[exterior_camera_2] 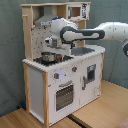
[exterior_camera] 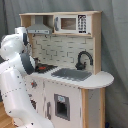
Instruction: Play with the kitchen
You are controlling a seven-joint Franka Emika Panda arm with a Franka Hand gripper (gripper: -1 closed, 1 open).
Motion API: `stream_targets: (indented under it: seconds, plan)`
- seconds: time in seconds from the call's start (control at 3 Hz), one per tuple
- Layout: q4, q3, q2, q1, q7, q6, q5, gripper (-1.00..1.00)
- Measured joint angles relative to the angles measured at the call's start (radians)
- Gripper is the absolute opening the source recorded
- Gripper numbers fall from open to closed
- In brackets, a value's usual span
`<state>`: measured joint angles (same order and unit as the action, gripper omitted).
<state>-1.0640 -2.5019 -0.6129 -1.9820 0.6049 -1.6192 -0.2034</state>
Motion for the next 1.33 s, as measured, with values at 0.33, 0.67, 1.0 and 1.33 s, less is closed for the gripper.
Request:
stream_targets:
  seconds: [0.33,0.67,1.0,1.33]
  plan:
    - [0.056,0.000,0.000,-0.024,0.034,0.081,0.000,-1.00]
    - [0.115,0.013,0.005,-0.041,0.030,0.161,0.001,-1.00]
    - [0.117,0.067,0.032,-0.041,0.014,0.248,0.006,-1.00]
    - [0.105,0.124,0.055,-0.042,-0.005,0.327,0.006,-1.00]
